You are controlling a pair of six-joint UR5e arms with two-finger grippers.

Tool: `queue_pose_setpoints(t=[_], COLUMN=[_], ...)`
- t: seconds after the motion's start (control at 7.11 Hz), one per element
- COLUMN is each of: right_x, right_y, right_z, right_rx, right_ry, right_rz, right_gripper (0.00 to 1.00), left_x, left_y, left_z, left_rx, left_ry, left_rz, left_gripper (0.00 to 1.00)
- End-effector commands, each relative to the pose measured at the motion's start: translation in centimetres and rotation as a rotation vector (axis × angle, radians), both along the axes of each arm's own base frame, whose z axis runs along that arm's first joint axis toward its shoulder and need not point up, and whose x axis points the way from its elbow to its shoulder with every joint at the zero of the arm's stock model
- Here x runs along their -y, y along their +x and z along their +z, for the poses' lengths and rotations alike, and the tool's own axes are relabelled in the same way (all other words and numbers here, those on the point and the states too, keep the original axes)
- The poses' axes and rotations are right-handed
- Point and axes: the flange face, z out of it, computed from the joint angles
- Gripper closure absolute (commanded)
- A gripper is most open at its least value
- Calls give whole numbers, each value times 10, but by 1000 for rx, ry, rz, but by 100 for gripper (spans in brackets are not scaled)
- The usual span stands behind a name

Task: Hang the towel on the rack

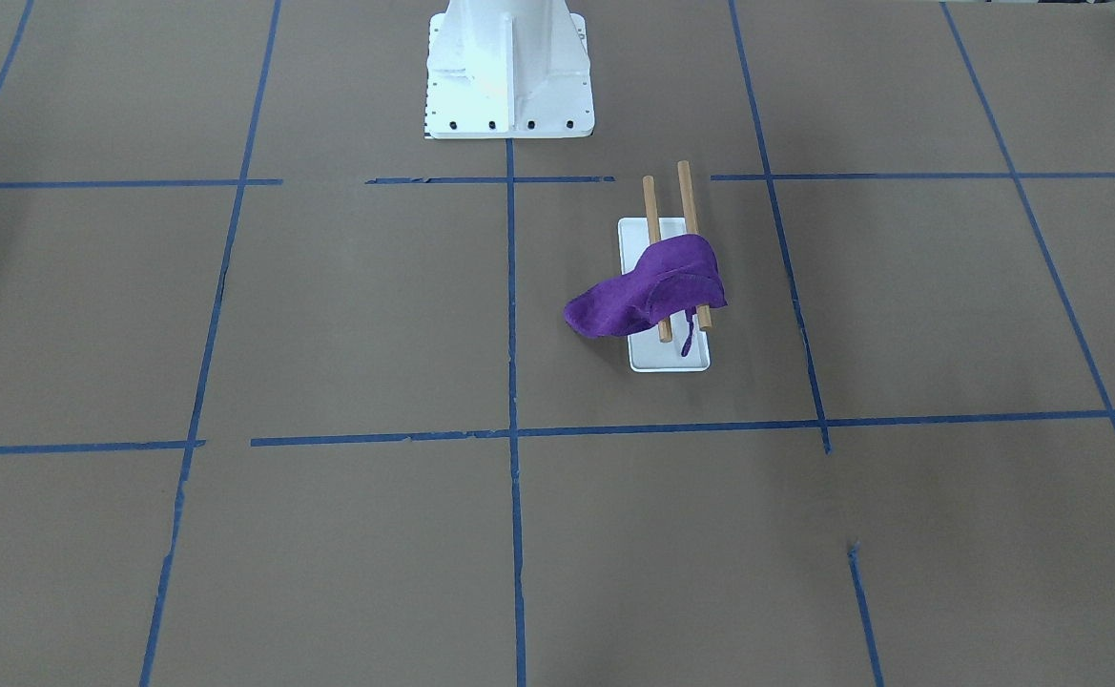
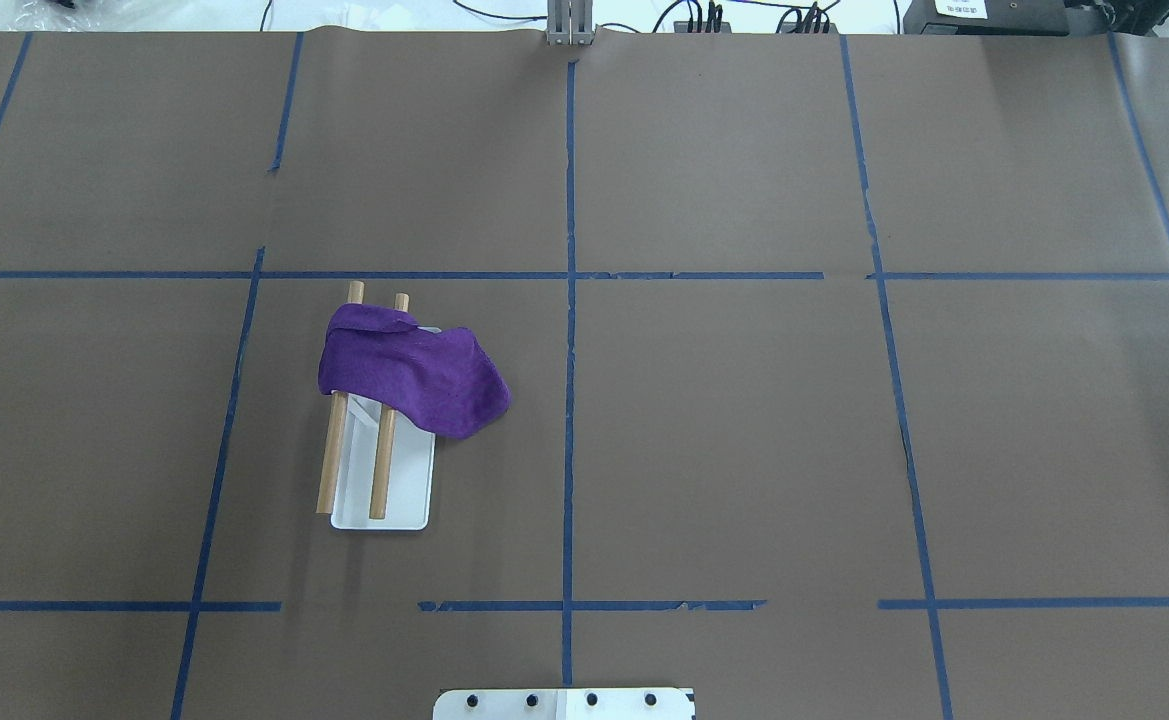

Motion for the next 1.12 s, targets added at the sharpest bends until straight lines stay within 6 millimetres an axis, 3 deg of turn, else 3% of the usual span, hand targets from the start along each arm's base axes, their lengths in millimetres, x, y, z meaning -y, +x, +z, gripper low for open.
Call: queue_pose_setpoints(t=[0.0,0.98], right_x=[0,2], right_y=[-1,-4], right_z=[-1,-2], right_rx=[0,4], right_ry=[2,11], right_rz=[1,-2], right_gripper=[0,0], left_x=[1,1], left_y=[0,0], left_z=[-7,-14], left_rx=[4,4], left_ry=[14,28], left_rz=[-1,-1], left_gripper=[0,0])
